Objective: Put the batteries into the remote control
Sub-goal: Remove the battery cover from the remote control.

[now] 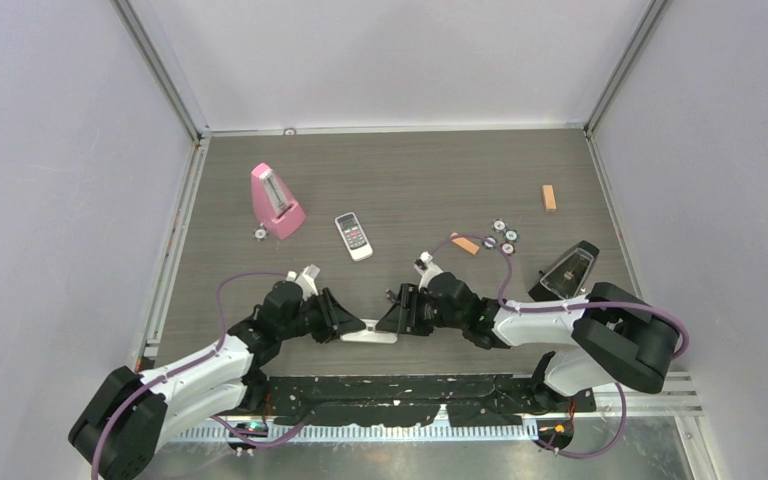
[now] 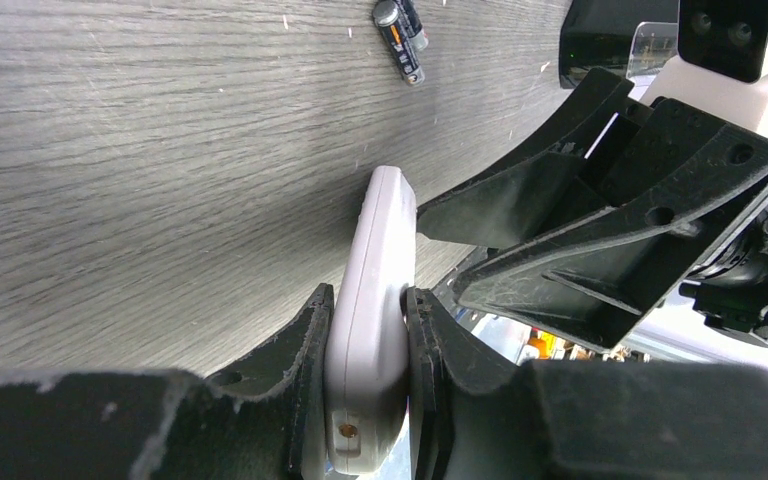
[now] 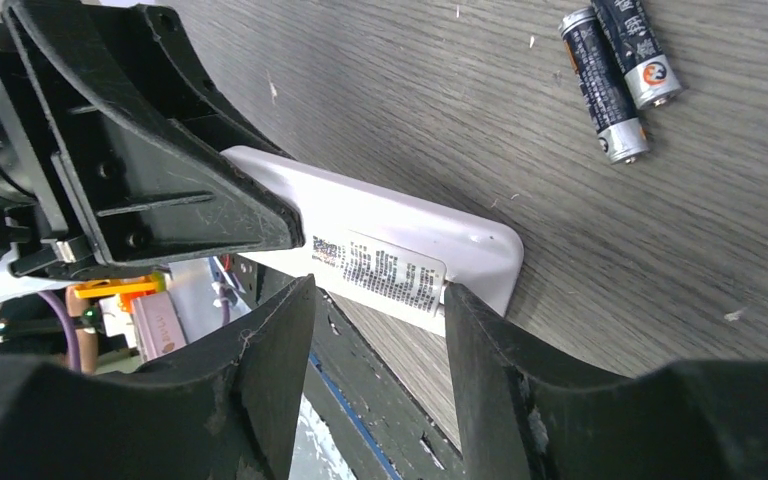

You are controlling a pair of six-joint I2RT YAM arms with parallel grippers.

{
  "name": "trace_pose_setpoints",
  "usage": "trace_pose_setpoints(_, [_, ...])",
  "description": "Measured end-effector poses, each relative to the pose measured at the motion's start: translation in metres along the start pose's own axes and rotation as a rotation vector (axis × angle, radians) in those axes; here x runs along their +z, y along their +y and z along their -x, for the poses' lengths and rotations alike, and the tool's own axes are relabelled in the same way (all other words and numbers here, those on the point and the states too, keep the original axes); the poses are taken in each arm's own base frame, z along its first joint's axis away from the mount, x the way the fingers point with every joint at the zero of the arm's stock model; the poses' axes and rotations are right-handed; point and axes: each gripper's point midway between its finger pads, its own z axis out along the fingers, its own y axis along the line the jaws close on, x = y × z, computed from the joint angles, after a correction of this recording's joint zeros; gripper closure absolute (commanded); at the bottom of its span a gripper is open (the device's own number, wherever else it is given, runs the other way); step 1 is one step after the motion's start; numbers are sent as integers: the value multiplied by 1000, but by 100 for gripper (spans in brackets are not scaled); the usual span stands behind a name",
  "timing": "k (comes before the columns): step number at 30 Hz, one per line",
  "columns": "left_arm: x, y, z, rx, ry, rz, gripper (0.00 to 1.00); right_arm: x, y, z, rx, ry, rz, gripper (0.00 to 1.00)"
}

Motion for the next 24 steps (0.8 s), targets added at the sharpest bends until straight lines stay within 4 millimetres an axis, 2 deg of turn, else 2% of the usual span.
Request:
trace_pose_setpoints(16, [-1, 2, 8, 16, -43, 21, 100, 2, 4, 6, 50, -52, 80, 48])
trace_pose_setpoints(24, [-2, 0, 5, 28, -22, 49, 100, -8, 5, 5, 24, -55, 54, 50])
